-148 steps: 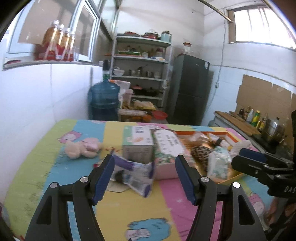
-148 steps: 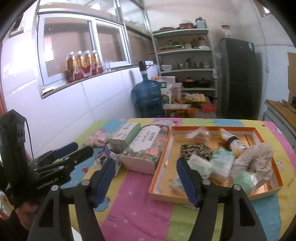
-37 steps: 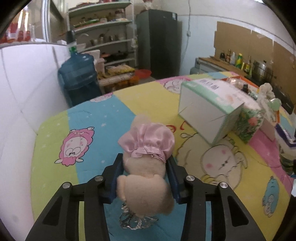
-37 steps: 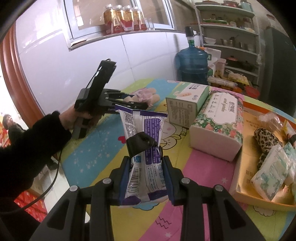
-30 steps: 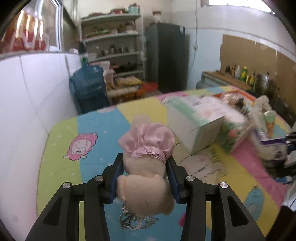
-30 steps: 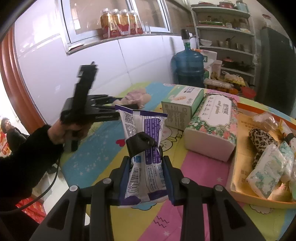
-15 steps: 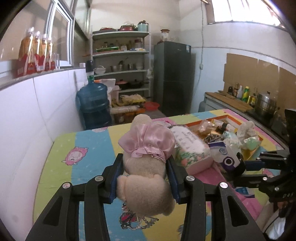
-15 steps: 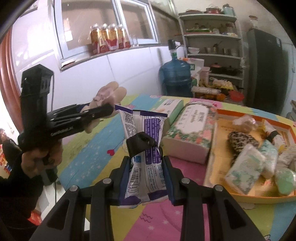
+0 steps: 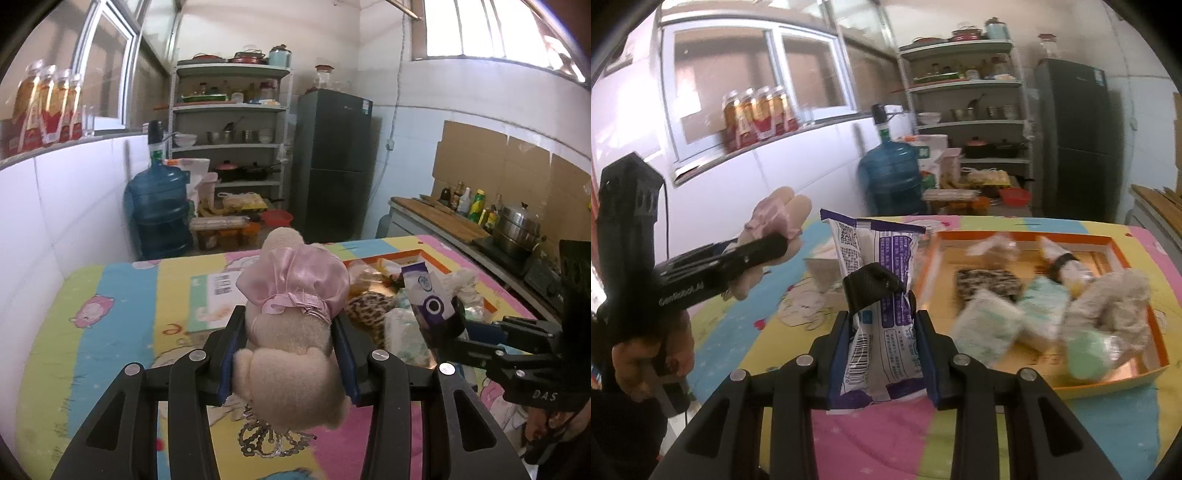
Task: Organize soft objects
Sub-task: 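Carry the plush toy and snack bag over the box with both tools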
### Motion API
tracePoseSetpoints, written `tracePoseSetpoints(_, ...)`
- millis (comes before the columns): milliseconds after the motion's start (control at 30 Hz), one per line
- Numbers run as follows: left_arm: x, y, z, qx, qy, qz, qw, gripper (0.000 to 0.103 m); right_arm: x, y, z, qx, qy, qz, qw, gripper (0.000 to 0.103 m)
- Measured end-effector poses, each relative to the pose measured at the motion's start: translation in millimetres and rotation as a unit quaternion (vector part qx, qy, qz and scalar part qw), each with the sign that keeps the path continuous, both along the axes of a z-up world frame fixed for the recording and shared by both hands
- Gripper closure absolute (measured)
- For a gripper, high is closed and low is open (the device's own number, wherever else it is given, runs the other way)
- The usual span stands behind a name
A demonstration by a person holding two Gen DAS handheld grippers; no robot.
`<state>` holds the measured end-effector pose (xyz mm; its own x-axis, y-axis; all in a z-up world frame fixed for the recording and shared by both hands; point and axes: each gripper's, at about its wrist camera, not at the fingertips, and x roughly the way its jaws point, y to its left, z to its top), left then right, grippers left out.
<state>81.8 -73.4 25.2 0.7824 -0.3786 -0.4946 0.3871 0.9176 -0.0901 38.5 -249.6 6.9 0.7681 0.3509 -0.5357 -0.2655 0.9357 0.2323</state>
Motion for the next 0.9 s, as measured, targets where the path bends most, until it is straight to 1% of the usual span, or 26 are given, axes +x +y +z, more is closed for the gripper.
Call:
tracePoseSetpoints(300,14,-55,-7,-0.018,0.028,-0.022,0.9992,0.056,4,-54,-5,0.003,-0.005,-0.050,0.999,0.068)
tracePoseSetpoints(567,36,-110,-12,-0.019,0.034,-0.041,0.9984,0.056,13,-99,-3,-0.002,-0.016,-0.095,0.995,0.068)
tracePoseSetpoints(733,52,-146,-16,-0.016,0.040,-0.055,0.9975,0.056,24,-119,-5,-0.012,-0.014,-0.115,0.993,0.068)
tracePoseSetpoints(900,70,-172,-24,-0.014,0.054,-0.064,0.9964,0.056,33,-130,-7,-0.029,-0.014,-0.126,0.991,0.068)
